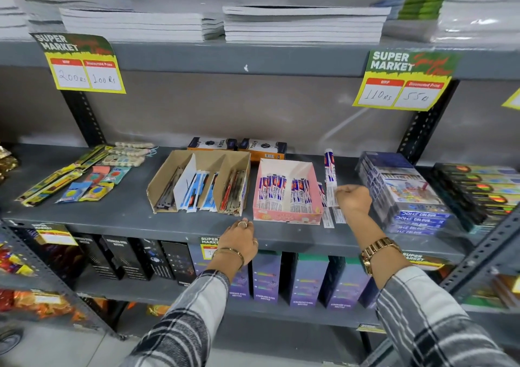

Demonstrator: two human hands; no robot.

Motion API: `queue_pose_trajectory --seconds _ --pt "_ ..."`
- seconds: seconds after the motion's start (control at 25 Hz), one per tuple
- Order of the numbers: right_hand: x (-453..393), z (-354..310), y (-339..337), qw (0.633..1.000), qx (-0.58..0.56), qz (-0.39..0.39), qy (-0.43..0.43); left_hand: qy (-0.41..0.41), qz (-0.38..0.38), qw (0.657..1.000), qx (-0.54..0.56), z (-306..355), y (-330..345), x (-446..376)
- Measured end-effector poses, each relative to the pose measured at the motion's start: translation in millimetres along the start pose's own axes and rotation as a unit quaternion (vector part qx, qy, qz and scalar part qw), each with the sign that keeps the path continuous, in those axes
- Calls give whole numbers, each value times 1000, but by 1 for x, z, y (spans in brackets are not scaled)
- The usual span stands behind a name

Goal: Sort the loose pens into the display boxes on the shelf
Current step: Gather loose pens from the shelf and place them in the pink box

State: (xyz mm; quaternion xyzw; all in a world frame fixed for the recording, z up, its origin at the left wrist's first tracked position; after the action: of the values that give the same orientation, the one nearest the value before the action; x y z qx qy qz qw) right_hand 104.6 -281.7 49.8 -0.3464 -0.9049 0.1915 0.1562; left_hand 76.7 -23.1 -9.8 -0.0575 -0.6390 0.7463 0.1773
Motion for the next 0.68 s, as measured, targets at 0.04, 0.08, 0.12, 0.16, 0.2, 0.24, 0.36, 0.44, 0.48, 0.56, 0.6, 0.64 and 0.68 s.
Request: queue_pose_trajectory --seconds 0.04,0.08,0.12,0.16,0.2,0.24,0.36,0.44,0.48,0.56,0.6,0.64,0.68 --pt "1 -4 0 1000 -8 -6 0 0 -2 1000 0 0 0 0" --pt "2 -7 2 1000 -12 -11 -1 -2 -3 1000 0 -1 0 0" --pt "4 -11 4 1000 -10 -17 -5 -3 -4 1000 -1 -1 1 1" --pt "6 -15 7 1000 -2 -24 -11 -3 -5 1000 -1 -1 1 1" --pt "9 -19 11 999 9 -31 -17 -4 -6 1000 -1 -1 1 1" --pt "11 -23 17 999 22 -39 -21 -5 -6 1000 0 -2 1 2" --pt "20 -30 41 995 78 -57 -36 1 -3 1000 1 -1 1 1" --pt "27 -31 58 990 115 -67 -47 5 1 1000 2 -3 1 1" --pt "29 -31 68 988 131 -70 -51 4 3 1000 3 -4 2 1" --pt "32 -30 79 984 155 -69 -55 5 6 1000 4 -5 3 2" --pt "33 -29 83 982 164 -69 -56 5 7 1000 4 -4 3 2" --pt "34 -27 88 981 171 -75 -56 3 6 1000 3 -5 3 1" --pt "34 -25 92 979 179 -80 -57 2 6 1000 3 -4 3 1"
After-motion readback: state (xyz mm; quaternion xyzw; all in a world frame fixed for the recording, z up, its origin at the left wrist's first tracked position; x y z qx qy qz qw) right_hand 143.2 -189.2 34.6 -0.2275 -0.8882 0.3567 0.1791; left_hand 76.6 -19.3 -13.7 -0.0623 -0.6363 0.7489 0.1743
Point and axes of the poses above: each hand's wrist, its own x-axis away from the middle knuckle, its own y-axis out of the palm, z = x × y, the point moved 5 cm from there along -x, towards the middle knuckle, and after that the axes turned 7 degrees about y, right-handed, at the moved point
